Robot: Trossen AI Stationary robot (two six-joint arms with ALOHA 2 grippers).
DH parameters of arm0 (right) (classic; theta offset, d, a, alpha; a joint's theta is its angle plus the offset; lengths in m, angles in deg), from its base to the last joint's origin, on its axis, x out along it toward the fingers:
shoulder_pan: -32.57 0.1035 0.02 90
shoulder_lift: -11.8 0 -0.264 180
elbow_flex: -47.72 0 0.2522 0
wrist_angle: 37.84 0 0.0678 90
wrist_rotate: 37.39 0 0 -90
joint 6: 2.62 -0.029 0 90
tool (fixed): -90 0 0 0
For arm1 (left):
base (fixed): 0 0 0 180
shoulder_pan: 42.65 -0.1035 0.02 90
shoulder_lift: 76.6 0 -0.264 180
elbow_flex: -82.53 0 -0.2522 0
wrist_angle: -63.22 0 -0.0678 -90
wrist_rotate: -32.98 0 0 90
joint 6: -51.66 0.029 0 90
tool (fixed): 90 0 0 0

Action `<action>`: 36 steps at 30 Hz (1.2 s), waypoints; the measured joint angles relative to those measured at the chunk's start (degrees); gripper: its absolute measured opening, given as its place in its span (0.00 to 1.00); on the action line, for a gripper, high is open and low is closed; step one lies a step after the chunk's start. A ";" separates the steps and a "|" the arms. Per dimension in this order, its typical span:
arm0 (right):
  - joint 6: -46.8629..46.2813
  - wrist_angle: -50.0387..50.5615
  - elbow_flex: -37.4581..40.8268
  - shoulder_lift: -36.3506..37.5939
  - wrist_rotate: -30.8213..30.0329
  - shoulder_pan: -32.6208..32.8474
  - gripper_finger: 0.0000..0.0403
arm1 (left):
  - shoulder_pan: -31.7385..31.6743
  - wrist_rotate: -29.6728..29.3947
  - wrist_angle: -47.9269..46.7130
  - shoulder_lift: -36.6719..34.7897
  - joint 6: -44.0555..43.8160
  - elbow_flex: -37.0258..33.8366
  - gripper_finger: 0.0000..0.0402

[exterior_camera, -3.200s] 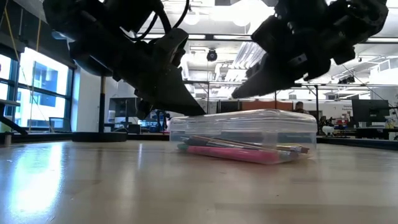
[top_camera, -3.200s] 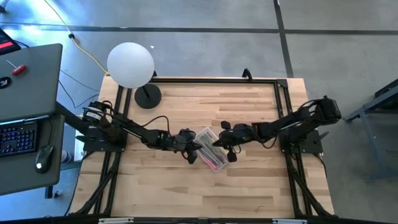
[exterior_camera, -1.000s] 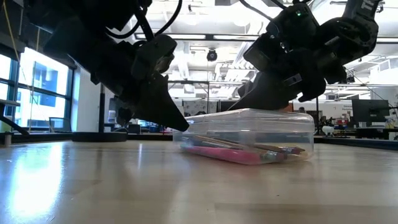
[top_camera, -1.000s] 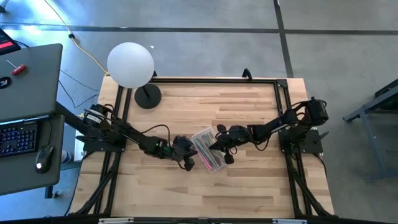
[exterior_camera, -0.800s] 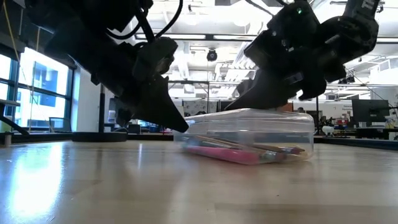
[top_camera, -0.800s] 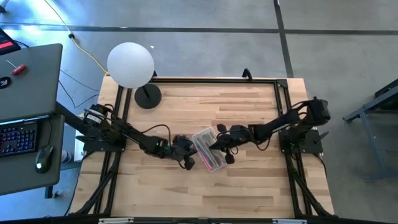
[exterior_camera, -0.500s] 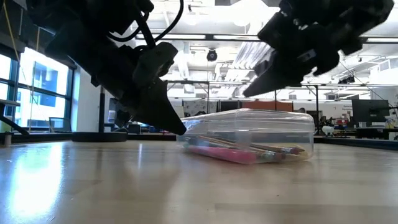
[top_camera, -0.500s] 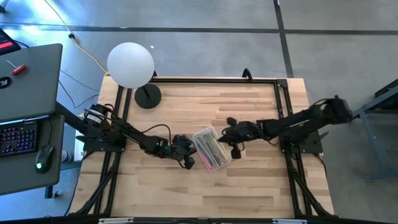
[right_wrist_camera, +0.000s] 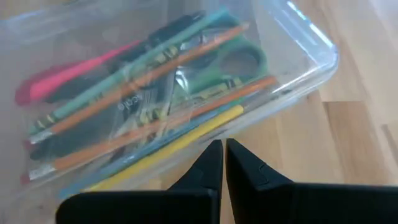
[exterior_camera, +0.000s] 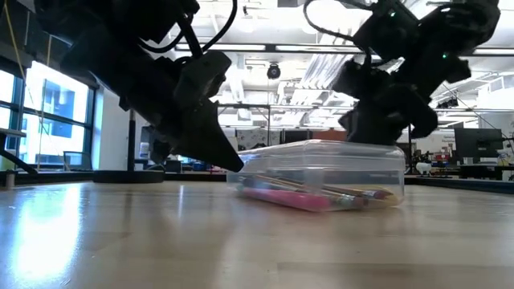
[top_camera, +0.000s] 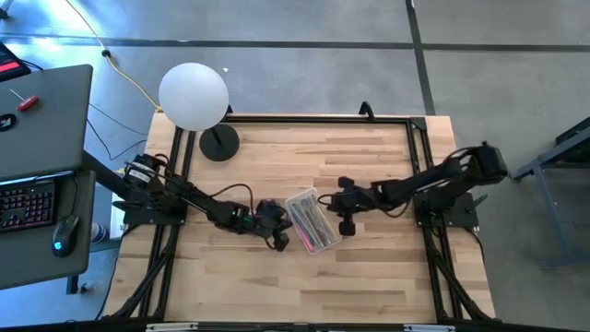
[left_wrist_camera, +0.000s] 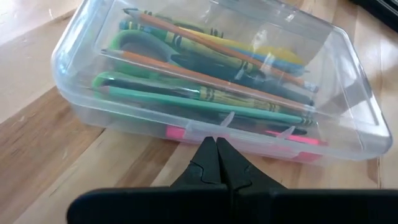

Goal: Pick & place school supplies into a supply box
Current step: Close the transparent supply box

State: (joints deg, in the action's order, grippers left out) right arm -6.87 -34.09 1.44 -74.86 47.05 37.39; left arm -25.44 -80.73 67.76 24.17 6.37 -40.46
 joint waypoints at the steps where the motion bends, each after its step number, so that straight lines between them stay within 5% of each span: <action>1: 0.00 -0.74 0.02 -0.92 0.40 -0.04 0.00 | 0.00 0.01 0.01 0.00 0.00 -0.01 0.02; 23: -0.22 -4.95 0.15 -3.09 3.03 -0.15 0.00 | -0.04 1.89 4.91 8.72 1.63 5.34 0.02; 36: 1.97 -2.42 -0.04 -3.03 3.08 -0.33 0.00 | -0.69 12.74 -0.32 8.22 3.51 8.74 0.02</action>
State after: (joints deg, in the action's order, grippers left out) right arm -4.90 -36.51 1.40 -77.89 50.13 37.06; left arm -26.12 -67.99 67.44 32.40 9.88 -31.72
